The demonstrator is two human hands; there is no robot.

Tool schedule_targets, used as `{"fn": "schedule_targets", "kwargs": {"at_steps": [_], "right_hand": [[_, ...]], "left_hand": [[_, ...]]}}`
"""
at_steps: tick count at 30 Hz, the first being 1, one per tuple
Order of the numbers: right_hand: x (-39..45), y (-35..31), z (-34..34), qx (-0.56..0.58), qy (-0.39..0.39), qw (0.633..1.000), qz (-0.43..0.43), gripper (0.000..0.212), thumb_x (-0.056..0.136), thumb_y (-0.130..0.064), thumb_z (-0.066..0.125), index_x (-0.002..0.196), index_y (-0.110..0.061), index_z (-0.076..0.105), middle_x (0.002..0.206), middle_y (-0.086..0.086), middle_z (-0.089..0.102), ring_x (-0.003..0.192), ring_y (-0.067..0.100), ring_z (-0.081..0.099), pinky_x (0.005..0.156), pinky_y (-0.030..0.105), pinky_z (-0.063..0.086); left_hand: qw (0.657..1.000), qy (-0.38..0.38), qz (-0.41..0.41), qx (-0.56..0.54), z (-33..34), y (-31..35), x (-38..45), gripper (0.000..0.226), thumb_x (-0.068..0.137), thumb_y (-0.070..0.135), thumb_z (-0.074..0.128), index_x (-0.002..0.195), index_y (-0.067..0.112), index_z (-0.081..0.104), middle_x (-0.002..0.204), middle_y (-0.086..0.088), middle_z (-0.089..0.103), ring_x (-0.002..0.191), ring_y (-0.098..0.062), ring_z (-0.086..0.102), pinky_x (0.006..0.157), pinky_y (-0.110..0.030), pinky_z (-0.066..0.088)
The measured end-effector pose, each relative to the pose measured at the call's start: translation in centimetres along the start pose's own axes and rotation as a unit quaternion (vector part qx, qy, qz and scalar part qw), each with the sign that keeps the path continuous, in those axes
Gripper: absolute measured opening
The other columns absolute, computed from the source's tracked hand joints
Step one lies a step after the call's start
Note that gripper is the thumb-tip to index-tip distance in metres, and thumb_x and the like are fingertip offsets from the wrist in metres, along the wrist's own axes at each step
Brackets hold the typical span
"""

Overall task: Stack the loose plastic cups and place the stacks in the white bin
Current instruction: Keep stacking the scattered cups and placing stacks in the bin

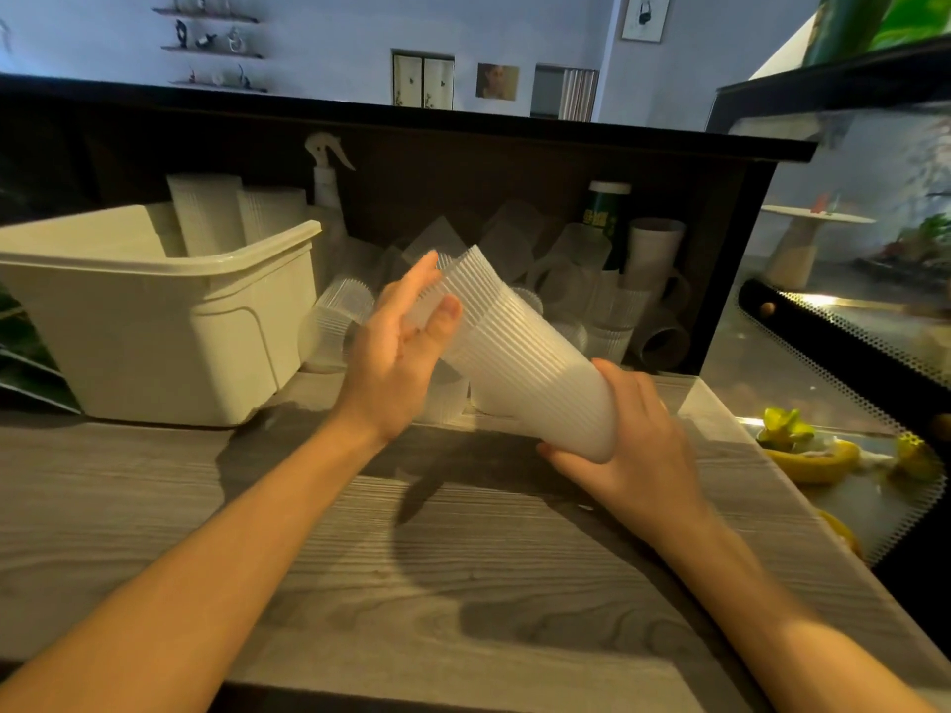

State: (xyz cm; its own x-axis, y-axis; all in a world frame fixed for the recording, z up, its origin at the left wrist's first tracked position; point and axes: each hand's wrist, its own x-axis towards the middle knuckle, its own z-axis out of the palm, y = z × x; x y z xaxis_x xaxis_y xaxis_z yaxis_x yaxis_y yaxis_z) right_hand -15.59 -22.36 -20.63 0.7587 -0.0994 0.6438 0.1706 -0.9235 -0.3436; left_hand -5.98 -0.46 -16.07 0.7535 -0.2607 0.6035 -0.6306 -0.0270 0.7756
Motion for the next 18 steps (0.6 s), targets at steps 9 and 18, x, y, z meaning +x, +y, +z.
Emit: {"fn": "schedule_targets", "kwargs": {"at_steps": [9, 18], "right_hand": [[0.0, 0.4, -0.1, 0.0, 0.02, 1.0, 0.021, 0.086, 0.066, -0.059, 0.076, 0.135, -0.026, 0.038, 0.119, -0.004, 0.049, 0.102, 0.015, 0.052, 0.077, 0.042, 0.053], [0.0, 0.6, 0.0, 0.0, 0.047, 0.997, 0.053, 0.087, 0.065, -0.06, 0.073, 0.136, -0.026, 0.036, 0.121, -0.003, 0.047, 0.101, 0.011, 0.047, 0.075, 0.039, 0.051]], "left_hand": [[0.997, -0.057, -0.028, 0.048, 0.0, -0.9, -0.1, 0.073, 0.09, 0.074, 0.029, 0.152, 0.037, 0.026, 0.148, 0.024, 0.041, 0.13, 0.005, 0.041, 0.11, -0.025, 0.029], [0.977, 0.026, -0.125, 0.169, -0.4, -4.5, 0.4, 0.08, 0.085, 0.064, 0.053, 0.152, 0.028, 0.026, 0.153, 0.003, 0.035, 0.134, -0.017, 0.04, 0.108, -0.046, 0.04]]}}
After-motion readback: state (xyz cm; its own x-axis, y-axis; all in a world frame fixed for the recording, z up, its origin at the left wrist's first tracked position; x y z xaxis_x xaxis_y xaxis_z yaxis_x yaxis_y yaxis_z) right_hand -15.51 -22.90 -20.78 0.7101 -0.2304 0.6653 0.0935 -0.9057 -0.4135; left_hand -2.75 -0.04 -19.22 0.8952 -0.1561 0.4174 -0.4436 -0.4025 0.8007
